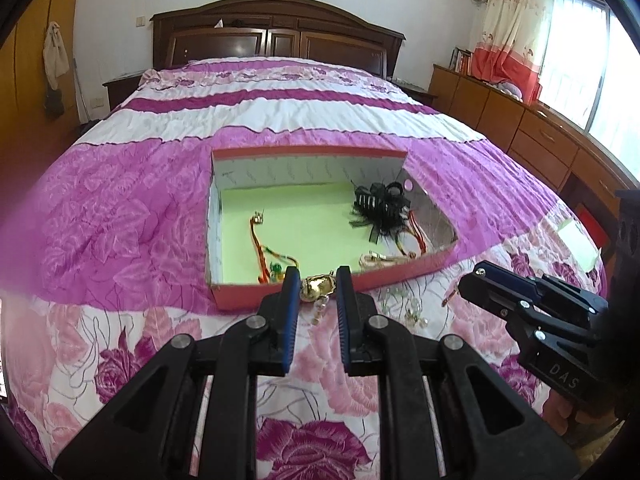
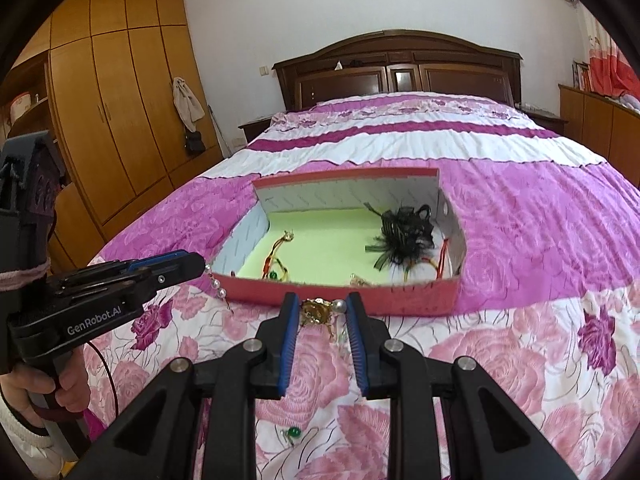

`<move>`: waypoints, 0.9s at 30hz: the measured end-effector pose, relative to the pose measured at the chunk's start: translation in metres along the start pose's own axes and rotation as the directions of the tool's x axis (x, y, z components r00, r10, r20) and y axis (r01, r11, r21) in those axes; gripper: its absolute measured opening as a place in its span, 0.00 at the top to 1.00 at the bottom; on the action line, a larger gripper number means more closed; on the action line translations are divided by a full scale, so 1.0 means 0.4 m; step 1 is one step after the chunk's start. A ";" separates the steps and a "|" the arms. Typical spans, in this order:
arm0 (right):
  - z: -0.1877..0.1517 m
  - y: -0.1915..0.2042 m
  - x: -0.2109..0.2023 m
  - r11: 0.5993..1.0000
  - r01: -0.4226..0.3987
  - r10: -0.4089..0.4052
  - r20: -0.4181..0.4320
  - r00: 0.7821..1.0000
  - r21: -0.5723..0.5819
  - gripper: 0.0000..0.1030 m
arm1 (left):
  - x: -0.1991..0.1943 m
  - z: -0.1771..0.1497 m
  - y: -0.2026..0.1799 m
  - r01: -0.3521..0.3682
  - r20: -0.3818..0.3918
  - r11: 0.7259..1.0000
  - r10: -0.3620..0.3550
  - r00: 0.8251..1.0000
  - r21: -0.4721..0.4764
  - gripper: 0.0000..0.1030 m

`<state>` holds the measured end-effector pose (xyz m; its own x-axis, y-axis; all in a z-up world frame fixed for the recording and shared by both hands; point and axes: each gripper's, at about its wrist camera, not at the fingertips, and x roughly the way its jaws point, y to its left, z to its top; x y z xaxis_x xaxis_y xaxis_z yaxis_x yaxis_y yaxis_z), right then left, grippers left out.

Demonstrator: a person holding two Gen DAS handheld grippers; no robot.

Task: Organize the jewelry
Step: 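Carry the earring with the right tool while the left tool carries its earring over the box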

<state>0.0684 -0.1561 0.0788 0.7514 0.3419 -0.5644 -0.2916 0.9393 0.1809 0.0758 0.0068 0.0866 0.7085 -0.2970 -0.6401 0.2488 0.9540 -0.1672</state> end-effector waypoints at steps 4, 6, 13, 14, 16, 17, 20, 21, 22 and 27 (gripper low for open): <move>0.022 -0.004 0.009 1.000 0.004 -0.004 0.010 1.000 -0.003 0.74 | 0.007 0.026 -0.002 -0.006 0.024 1.000 0.006 1.000 0.004 0.91; 0.035 -0.007 0.014 1.000 0.006 -0.006 0.016 1.000 -0.005 0.74 | 0.009 0.040 -0.005 -0.008 0.038 1.000 0.008 0.999 0.005 0.91; 0.086 -0.012 0.035 1.000 0.016 -0.016 0.043 0.999 -0.022 0.74 | 0.023 0.094 -0.009 -0.018 0.085 1.000 0.016 0.996 0.019 0.91; 0.092 -0.013 0.039 1.000 0.017 -0.016 0.045 0.999 -0.022 0.74 | 0.028 0.103 -0.009 -0.021 0.091 1.000 0.019 0.996 0.021 0.91; 0.107 -0.015 0.051 1.000 0.019 -0.018 0.049 0.999 -0.022 0.74 | 0.036 0.116 -0.008 -0.024 0.101 0.999 0.021 0.995 0.024 0.91; 0.114 -0.017 0.059 1.000 0.021 -0.020 0.052 0.998 -0.023 0.74 | 0.041 0.122 -0.007 -0.025 0.105 0.999 0.022 0.994 0.025 0.91; 0.133 -0.022 0.083 0.999 0.030 -0.029 0.056 0.998 -0.025 0.74 | 0.063 0.144 0.000 -0.031 0.117 0.999 0.028 0.993 0.026 0.91; 0.139 -0.025 0.092 0.999 0.032 -0.031 0.056 0.998 -0.024 0.74 | 0.070 0.149 0.003 -0.032 0.119 0.999 0.029 0.993 0.024 0.91; 0.144 -0.027 0.100 0.999 0.033 -0.032 0.057 0.998 -0.023 0.74 | 0.077 0.154 0.005 -0.033 0.122 0.999 0.030 0.992 0.023 0.91; 0.158 -0.040 0.156 0.999 0.040 -0.040 0.045 0.998 -0.010 0.74 | 0.131 0.169 0.019 -0.042 0.126 0.999 0.040 0.991 0.014 0.91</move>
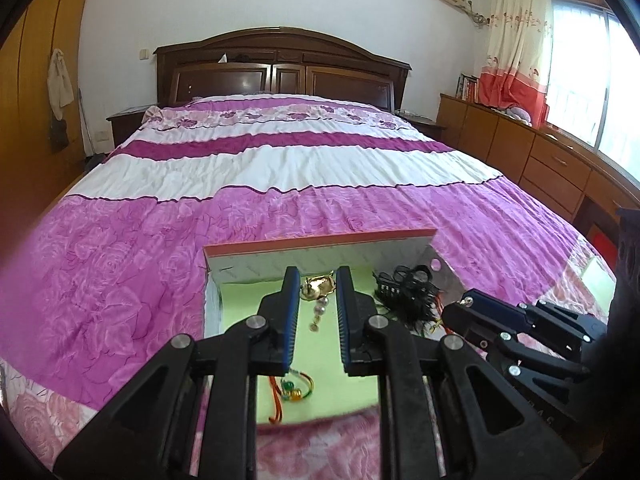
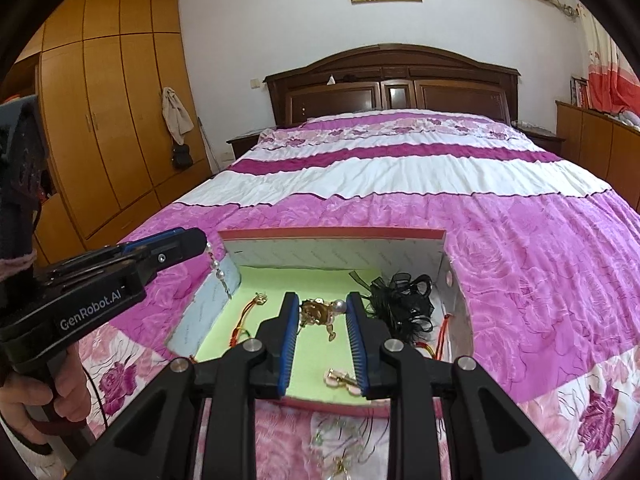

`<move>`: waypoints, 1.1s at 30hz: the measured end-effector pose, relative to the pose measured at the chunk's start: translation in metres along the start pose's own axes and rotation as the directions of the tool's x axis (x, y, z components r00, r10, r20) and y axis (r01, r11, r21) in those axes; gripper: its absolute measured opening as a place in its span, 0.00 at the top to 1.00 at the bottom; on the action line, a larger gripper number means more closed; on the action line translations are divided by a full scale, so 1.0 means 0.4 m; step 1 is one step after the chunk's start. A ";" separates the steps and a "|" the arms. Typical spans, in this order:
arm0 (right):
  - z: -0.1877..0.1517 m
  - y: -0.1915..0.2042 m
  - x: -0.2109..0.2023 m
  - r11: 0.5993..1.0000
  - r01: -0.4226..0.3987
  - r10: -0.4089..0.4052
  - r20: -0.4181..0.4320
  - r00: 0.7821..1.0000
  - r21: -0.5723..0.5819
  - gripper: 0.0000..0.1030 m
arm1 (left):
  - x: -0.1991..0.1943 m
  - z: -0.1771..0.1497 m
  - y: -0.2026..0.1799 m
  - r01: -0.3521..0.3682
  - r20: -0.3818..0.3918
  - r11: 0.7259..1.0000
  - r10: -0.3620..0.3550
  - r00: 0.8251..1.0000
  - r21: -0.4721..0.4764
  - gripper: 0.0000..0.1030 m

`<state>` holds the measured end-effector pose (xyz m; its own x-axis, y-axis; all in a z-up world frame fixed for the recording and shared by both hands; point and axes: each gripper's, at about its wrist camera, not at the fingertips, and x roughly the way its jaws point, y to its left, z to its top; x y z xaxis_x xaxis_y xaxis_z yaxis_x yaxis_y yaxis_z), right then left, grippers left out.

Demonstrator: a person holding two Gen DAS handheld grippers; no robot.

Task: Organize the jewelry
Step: 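Carry the earring with the right tool while the left tool carries its earring over the box, then open the right tool to release its earring while the left tool releases its earring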

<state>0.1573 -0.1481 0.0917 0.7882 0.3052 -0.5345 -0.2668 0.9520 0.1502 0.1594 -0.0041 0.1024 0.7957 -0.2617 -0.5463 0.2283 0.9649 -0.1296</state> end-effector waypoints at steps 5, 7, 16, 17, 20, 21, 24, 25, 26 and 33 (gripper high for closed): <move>-0.006 -0.011 0.065 1.000 0.004 -0.004 -0.035 0.999 0.008 0.74 | 0.065 -0.011 0.012 -0.002 -0.025 1.000 0.001 1.000 -0.028 0.91; -0.015 -0.017 0.092 1.000 0.009 -0.008 -0.055 0.998 0.012 0.74 | 0.085 -0.016 0.017 -0.001 -0.031 0.999 -0.001 1.000 -0.041 0.91; -0.053 -0.048 0.176 0.999 0.029 -0.023 -0.140 0.990 0.039 0.74 | 0.189 -0.046 0.034 -0.014 -0.094 0.999 0.010 0.996 -0.046 0.91; -0.057 -0.051 0.184 0.999 0.033 -0.026 -0.150 0.988 0.043 0.74 | 0.198 -0.049 0.037 -0.016 -0.105 0.999 0.011 0.994 -0.049 0.91; -0.065 -0.059 0.199 0.998 0.042 -0.032 -0.169 0.985 0.053 0.74 | 0.220 -0.061 0.042 -0.021 -0.130 0.999 0.015 0.991 -0.049 0.91; -0.068 -0.062 0.205 0.997 0.046 -0.035 -0.175 0.984 0.056 0.74 | 0.227 -0.065 0.043 -0.023 -0.138 0.999 0.017 0.990 -0.047 0.90; -0.075 -0.071 0.221 0.994 0.079 -0.063 -0.202 0.977 0.070 0.74 | 0.240 -0.074 0.045 -0.029 -0.159 0.999 0.021 0.987 -0.046 0.90; -0.077 -0.073 0.221 0.993 0.089 -0.073 -0.202 0.977 0.072 0.74 | 0.243 -0.075 0.044 -0.034 -0.165 0.998 0.026 0.986 -0.044 0.90; -0.076 -0.074 0.220 0.993 0.092 -0.076 -0.200 0.977 0.072 0.73 | 0.244 -0.077 0.042 -0.043 -0.172 0.998 0.036 0.984 -0.040 0.88; -0.064 -0.086 0.193 0.992 0.073 -0.054 -0.171 0.984 0.102 0.59 | 0.227 -0.075 0.036 -0.051 -0.168 0.998 0.044 0.985 -0.040 0.72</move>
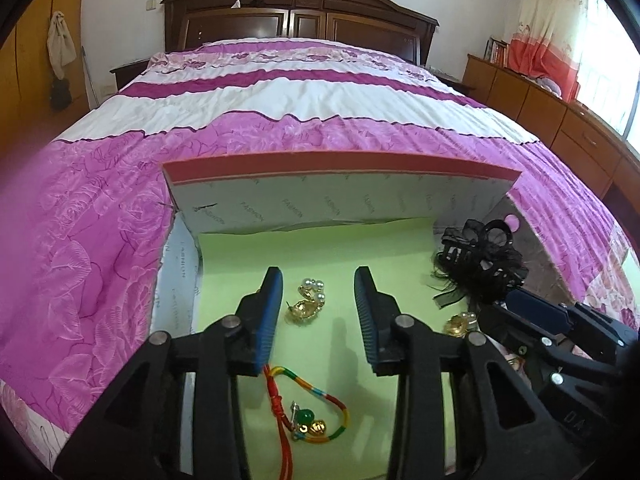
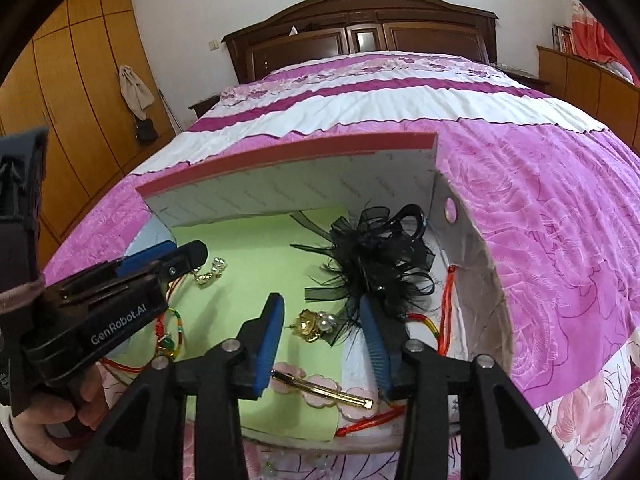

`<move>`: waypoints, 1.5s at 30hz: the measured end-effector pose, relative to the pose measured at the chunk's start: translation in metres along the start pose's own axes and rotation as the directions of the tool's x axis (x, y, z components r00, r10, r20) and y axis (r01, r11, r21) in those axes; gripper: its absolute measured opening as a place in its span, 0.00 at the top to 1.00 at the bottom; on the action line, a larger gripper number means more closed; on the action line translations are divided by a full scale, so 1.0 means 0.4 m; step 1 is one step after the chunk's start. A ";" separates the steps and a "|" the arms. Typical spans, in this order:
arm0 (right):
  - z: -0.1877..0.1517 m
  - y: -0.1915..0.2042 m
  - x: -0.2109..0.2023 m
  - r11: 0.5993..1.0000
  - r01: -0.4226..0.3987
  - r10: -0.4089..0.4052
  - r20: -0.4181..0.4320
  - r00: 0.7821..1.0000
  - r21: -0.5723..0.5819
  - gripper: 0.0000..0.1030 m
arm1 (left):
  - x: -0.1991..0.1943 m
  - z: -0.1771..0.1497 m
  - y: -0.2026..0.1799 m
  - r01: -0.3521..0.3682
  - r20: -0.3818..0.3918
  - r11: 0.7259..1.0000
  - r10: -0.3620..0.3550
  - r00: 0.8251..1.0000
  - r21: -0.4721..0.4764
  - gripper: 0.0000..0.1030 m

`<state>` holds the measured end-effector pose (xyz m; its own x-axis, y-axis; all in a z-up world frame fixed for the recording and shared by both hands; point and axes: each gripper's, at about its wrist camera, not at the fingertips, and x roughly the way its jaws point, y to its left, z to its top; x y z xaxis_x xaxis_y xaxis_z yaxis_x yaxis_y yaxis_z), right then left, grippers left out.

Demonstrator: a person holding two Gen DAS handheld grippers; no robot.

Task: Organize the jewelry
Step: 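Open the right tool to release its earring while the left tool releases its earring, then withdraw both tools from the box toward the remaining jewelry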

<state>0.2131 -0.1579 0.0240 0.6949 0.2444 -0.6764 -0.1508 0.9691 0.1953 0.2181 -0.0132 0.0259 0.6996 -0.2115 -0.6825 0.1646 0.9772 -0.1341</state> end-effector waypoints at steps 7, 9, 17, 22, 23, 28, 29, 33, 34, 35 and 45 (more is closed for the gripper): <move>0.011 0.001 -0.075 1.000 -0.027 0.026 0.060 0.998 0.004 0.55 | -0.060 0.005 -0.005 0.024 0.019 1.000 -0.023 1.000 -0.006 0.71; 0.011 0.000 -0.100 0.999 -0.038 0.037 0.075 0.996 0.010 0.54 | -0.084 0.006 -0.012 0.034 0.025 0.999 -0.034 0.999 0.002 0.71; -0.009 0.005 -0.196 0.997 -0.077 0.076 0.108 0.991 0.006 0.54 | -0.170 -0.006 -0.036 0.067 0.033 0.998 -0.068 0.997 0.018 0.70; -0.036 -0.002 -0.244 0.997 -0.073 0.071 0.112 0.991 0.008 0.54 | -0.217 -0.030 -0.050 0.094 0.014 0.995 -0.094 0.995 0.027 0.70; -0.043 -0.003 -0.253 0.997 -0.071 0.069 0.112 0.991 0.007 0.54 | -0.225 -0.036 -0.053 0.097 0.011 0.995 -0.097 0.995 0.030 0.70; -0.074 -0.009 -0.289 0.998 -0.058 0.056 0.106 0.993 0.008 0.54 | -0.261 -0.065 -0.067 0.112 -0.002 0.993 -0.112 0.994 0.045 0.70; -0.080 -0.010 -0.295 0.998 -0.055 0.053 0.104 0.993 0.009 0.54 | -0.269 -0.075 -0.071 0.116 -0.008 0.992 -0.116 0.993 0.049 0.70; -0.107 -0.018 -0.315 0.999 -0.045 0.043 0.096 0.994 0.017 0.54 | -0.287 -0.103 -0.082 0.128 -0.027 0.990 -0.127 0.992 0.055 0.69; -0.114 -0.020 -0.319 0.999 -0.042 0.040 0.093 0.995 0.019 0.54 | -0.289 -0.108 -0.084 0.129 -0.029 0.990 -0.128 0.991 0.056 0.69; -0.121 -0.022 -0.321 0.999 -0.040 0.038 0.089 0.995 0.022 0.54 | -0.293 -0.114 -0.086 0.132 -0.034 0.990 -0.130 0.991 0.058 0.69; -0.206 -0.051 -0.333 0.998 -0.022 0.020 0.036 0.999 0.061 0.54 | -0.287 -0.192 -0.113 0.154 -0.135 0.985 -0.143 0.980 0.074 0.69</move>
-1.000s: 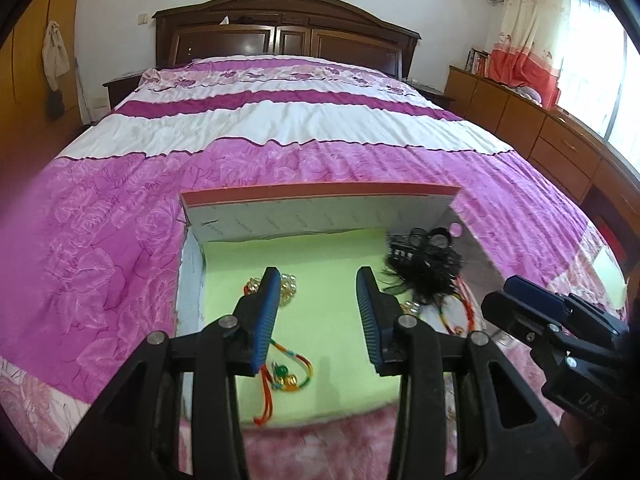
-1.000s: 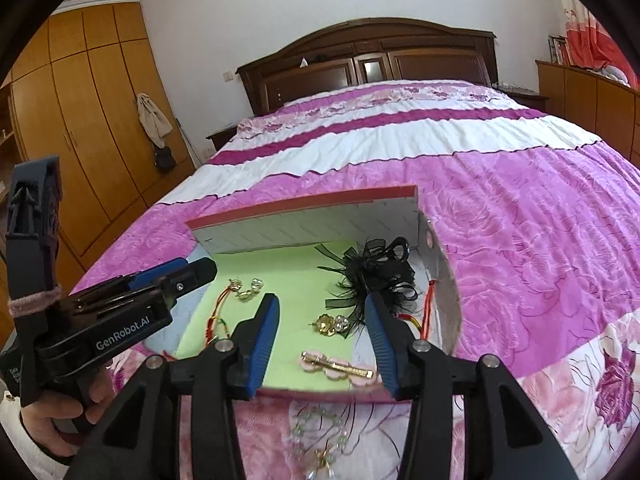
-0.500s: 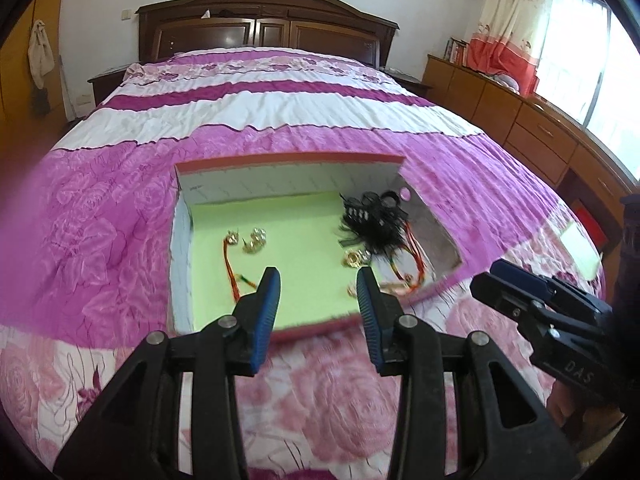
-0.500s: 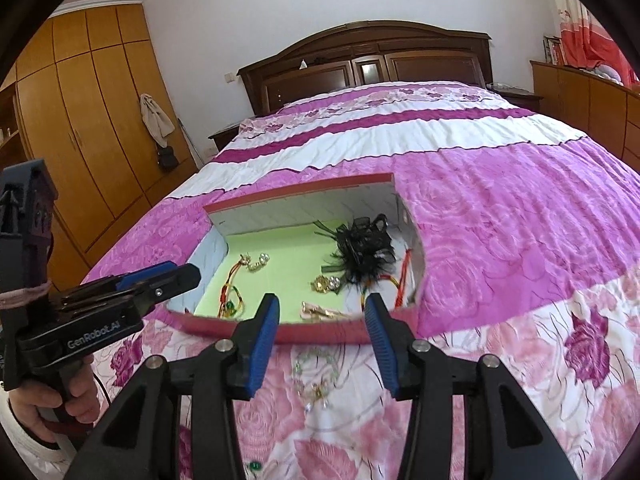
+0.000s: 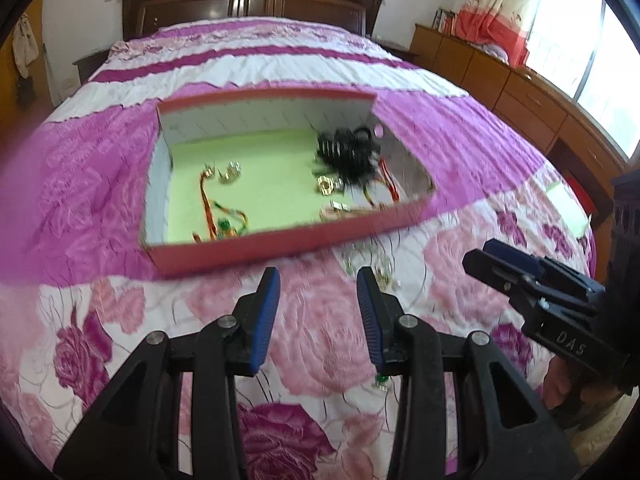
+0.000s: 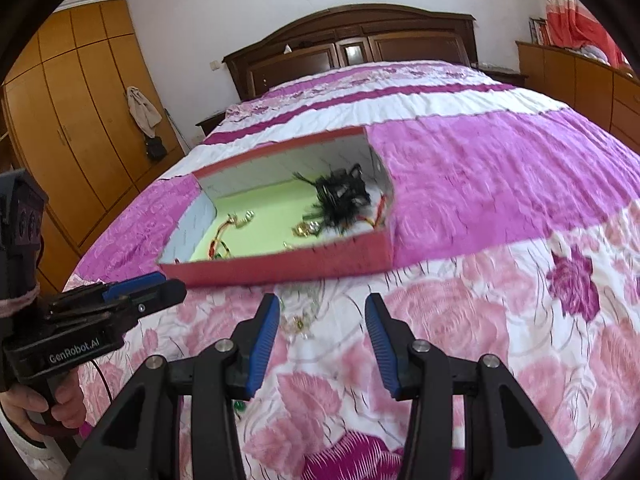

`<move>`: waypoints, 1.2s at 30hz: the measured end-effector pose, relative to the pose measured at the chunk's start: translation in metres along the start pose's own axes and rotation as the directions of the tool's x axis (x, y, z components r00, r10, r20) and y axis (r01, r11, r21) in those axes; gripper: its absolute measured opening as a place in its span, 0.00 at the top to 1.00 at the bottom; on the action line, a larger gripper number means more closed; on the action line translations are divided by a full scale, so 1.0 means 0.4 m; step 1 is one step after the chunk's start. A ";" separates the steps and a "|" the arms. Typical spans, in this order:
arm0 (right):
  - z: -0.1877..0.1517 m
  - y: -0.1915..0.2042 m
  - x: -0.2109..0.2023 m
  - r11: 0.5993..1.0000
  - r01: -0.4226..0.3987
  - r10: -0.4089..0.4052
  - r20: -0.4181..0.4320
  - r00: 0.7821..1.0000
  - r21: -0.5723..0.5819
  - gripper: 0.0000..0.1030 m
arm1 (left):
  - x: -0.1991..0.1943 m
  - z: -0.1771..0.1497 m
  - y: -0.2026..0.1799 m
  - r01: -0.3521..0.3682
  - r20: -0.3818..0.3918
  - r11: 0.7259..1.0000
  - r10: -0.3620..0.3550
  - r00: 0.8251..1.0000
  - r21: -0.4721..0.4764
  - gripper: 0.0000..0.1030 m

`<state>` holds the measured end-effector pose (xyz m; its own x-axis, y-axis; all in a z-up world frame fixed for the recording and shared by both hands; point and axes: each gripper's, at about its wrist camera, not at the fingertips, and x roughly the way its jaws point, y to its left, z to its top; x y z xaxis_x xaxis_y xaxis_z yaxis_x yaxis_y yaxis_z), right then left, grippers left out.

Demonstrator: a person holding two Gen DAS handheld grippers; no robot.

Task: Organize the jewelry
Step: 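Withdraw both tools from the box toward the remaining jewelry, then grasp the pale green bead bracelet with the right tool while the left tool grasps a green bead earring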

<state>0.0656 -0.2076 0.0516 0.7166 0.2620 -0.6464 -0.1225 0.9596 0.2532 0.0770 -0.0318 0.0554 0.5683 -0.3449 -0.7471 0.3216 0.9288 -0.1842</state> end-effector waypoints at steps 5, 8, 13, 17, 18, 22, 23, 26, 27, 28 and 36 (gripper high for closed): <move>-0.035 -0.022 0.000 1.000 0.012 -0.012 -0.031 0.999 0.021 0.54 | 0.013 -0.033 -0.016 0.018 -0.043 1.000 -0.018 0.999 0.011 0.69; -0.047 -0.035 0.001 0.999 0.021 -0.020 -0.042 0.999 0.033 0.54 | 0.023 -0.050 -0.025 0.024 -0.081 1.000 -0.023 0.996 0.017 0.69; -0.056 -0.046 0.000 0.998 0.027 -0.024 -0.046 0.999 0.050 0.54 | 0.042 -0.076 -0.046 0.035 -0.129 0.999 -0.030 0.991 0.038 0.69; -0.058 -0.048 -0.001 0.998 0.026 -0.023 -0.043 0.999 0.051 0.54 | 0.054 -0.098 -0.067 0.050 -0.159 0.997 -0.039 0.986 0.063 0.70; -0.058 -0.050 -0.001 0.998 0.026 -0.023 -0.044 0.999 0.053 0.54 | 0.057 -0.103 -0.072 0.052 -0.165 0.996 -0.040 0.985 0.070 0.70; -0.060 -0.057 0.001 0.998 0.024 -0.021 -0.048 0.999 0.064 0.54 | 0.068 -0.117 -0.086 0.064 -0.185 0.994 -0.047 0.982 0.086 0.70; -0.061 -0.059 0.001 0.997 0.024 -0.021 -0.049 0.999 0.067 0.54 | 0.071 -0.120 -0.089 0.067 -0.190 0.994 -0.049 0.981 0.088 0.71; -0.062 -0.065 0.000 0.997 0.024 -0.021 -0.048 0.999 0.072 0.54 | 0.078 -0.127 -0.097 0.069 -0.196 0.993 -0.049 0.979 0.099 0.72; -0.062 -0.067 0.000 0.997 0.024 -0.020 -0.049 0.999 0.074 0.54 | 0.080 -0.130 -0.101 0.070 -0.198 0.992 -0.049 0.979 0.105 0.74; -0.062 -0.068 0.001 0.997 0.024 -0.020 -0.049 0.999 0.076 0.54 | 0.083 -0.131 -0.104 0.073 -0.201 0.991 -0.050 0.978 0.110 0.76; -0.063 -0.073 0.003 0.996 0.021 -0.016 -0.051 0.999 0.084 0.54 | 0.109 -0.148 -0.113 0.086 -0.223 0.989 -0.058 0.973 0.119 0.99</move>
<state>0.0528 -0.2329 0.0253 0.6822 0.2512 -0.6866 -0.0493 0.9528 0.2997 0.0423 -0.0807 -0.0066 0.3653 -0.3594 -0.8587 0.4574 0.8727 -0.1707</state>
